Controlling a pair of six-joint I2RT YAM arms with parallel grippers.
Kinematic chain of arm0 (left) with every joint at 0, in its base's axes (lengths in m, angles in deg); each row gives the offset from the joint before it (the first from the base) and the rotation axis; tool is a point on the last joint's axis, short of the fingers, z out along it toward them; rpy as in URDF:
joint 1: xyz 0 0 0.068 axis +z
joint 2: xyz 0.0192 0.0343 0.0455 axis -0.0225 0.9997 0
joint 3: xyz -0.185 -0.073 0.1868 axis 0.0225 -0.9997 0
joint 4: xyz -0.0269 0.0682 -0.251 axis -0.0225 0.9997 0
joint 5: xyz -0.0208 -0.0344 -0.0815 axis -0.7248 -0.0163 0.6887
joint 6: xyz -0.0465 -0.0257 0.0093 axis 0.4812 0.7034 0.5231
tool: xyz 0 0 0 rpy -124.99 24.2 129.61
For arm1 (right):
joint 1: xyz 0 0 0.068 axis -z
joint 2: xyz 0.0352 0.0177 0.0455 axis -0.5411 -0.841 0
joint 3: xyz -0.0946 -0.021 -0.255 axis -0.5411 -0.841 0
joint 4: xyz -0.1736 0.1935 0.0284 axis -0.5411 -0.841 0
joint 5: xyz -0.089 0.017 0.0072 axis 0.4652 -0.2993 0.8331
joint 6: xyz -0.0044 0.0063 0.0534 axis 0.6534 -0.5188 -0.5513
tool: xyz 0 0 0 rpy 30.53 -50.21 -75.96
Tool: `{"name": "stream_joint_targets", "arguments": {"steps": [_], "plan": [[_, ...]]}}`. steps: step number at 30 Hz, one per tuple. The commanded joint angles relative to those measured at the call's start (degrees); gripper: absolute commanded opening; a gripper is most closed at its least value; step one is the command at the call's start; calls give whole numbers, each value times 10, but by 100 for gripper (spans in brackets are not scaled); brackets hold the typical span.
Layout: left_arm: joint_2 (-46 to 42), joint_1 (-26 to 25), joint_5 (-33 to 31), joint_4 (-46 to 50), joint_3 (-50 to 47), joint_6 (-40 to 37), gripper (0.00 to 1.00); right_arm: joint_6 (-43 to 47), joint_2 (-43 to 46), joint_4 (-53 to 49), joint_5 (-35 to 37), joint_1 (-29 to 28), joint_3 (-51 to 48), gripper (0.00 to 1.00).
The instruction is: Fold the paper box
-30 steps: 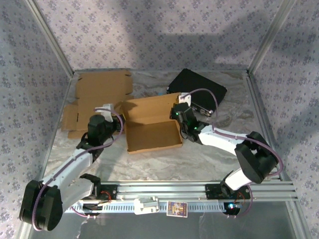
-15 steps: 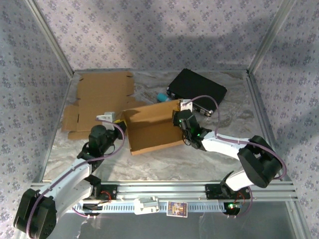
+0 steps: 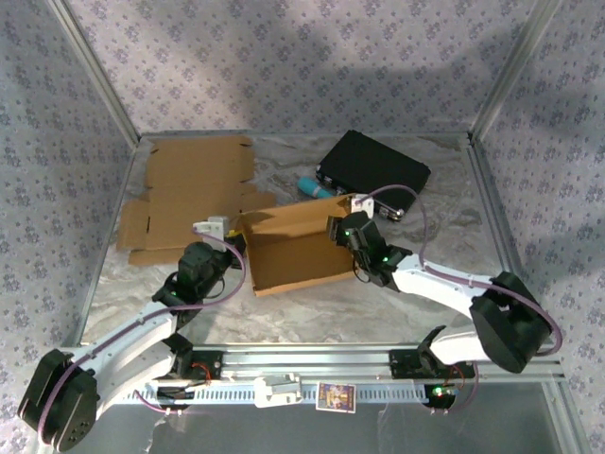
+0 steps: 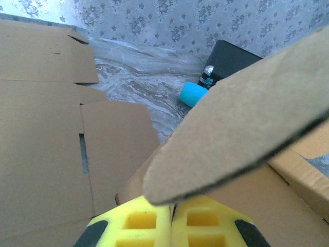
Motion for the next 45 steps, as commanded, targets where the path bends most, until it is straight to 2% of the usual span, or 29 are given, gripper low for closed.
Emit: {"name": "stream_joint_targets", "arguments": {"steps": [1, 4, 9, 10, 13, 16, 19, 23, 26, 31, 34, 38, 45], "plan": [[5, -4, -14, 64, 2, -7, 0, -44, 47, -100, -24, 4, 24, 63], [7, -3, -14, 64, 8, -13, 0, -73, 102, -174, -58, 3, 35, 70], [15, -4, -14, 60, 12, -18, 0, -111, 189, -311, -110, -8, 70, 74], [16, -4, -15, 58, 13, -19, 0, -112, 207, -333, -117, -12, 81, 78], [19, -4, -13, 57, 18, -23, 0, -119, 241, -395, -126, -13, 123, 80], [20, -4, -11, 59, 23, -26, 0, -125, 244, -462, -102, -2, 190, 82], [20, -4, -11, 61, 25, -27, 0, -128, 205, -517, -84, 61, 266, 83], [20, -4, -10, 60, 28, -28, 0, -210, 83, -563, -246, 235, 377, 77], [24, -4, -10, 55, 30, -28, 0, -231, -33, -600, -355, 296, 452, 72], [32, -4, -8, 52, 36, -31, 0, -201, -191, -666, -471, 317, 550, 68], [37, -3, -8, 46, 38, -31, 0, -184, -251, -690, -524, 304, 581, 66], [46, -4, -6, 40, 41, -33, 0, -177, -282, -712, -548, 278, 587, 65], [73, -3, 1, 17, 48, -27, 0, -182, -267, -709, -555, 252, 539, 58]]}}
